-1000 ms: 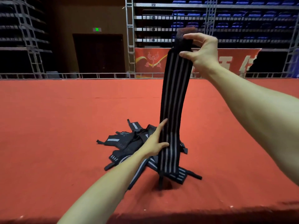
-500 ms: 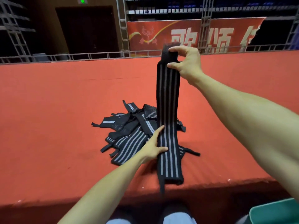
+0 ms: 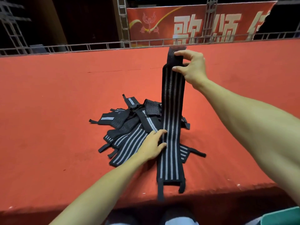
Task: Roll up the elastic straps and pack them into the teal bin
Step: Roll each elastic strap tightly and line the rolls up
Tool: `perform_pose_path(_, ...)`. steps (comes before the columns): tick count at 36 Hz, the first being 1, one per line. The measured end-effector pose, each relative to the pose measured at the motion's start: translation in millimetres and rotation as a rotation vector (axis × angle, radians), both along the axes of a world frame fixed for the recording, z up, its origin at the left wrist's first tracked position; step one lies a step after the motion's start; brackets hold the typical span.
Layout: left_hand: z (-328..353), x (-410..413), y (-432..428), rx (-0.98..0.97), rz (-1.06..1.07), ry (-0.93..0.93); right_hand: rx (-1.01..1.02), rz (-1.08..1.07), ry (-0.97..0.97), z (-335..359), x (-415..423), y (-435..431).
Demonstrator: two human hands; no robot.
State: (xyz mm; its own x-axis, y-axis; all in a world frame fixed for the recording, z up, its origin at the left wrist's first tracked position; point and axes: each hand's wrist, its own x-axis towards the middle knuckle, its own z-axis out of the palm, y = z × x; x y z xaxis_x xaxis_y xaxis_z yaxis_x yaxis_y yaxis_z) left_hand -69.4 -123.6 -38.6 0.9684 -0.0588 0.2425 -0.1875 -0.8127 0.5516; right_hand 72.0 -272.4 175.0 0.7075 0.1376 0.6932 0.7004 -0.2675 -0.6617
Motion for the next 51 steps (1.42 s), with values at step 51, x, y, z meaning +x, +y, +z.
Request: perform_pose_path(51, 257.9, 34.6, -9.3, -0.627, 0.035, -0.446, -0.031, 0.287, 0.103, 25.4, -68.9, -16.3)
